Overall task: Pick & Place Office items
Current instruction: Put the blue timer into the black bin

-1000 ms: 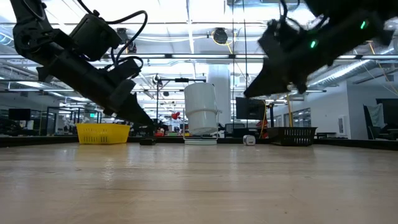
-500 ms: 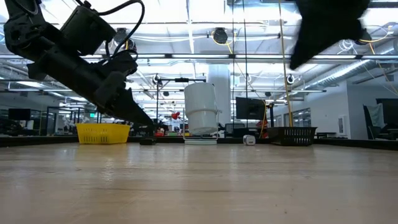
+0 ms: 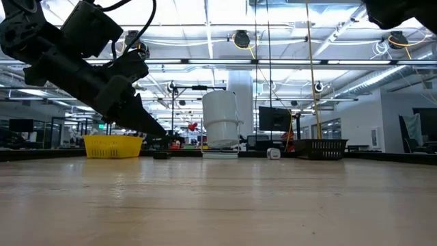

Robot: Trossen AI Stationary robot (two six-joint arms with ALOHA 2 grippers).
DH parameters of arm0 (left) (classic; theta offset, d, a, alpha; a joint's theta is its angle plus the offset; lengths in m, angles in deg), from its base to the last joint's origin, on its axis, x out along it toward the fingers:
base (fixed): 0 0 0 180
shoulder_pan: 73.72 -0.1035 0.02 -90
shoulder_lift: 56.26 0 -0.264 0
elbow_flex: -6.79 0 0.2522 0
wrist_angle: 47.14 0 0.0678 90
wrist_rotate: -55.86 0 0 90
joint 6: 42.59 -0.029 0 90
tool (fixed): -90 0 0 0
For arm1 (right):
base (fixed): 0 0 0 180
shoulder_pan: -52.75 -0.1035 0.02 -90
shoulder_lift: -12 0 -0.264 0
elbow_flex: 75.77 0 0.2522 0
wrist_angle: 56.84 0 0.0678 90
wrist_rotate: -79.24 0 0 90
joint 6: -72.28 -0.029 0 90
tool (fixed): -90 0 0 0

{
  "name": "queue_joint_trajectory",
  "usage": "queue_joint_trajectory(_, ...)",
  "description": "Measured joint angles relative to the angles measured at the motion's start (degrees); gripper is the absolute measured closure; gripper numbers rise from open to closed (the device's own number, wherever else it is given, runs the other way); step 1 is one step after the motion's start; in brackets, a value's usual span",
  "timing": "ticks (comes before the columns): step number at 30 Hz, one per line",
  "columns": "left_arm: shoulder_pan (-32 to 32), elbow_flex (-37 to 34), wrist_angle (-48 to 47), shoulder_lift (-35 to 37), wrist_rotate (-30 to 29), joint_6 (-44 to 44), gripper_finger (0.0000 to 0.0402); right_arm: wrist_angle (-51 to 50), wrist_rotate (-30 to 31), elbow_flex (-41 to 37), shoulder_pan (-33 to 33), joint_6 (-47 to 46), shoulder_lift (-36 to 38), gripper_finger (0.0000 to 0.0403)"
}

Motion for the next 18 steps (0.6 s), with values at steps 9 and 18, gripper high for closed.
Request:
queue_joint_trajectory(9,0.0,0.0,0.0,0.0,0.0,-1.1,0.038,-0.5,-4.6,0.0,-0.1,-4.6,-1.9,0.0152)
queue_joint_trajectory(18,0.0,0.0,-0.1,0.0,0.0,-1.3,0.038,1.5,-7.3,0.0,0.1,-5.0,-4.7,0.0152)
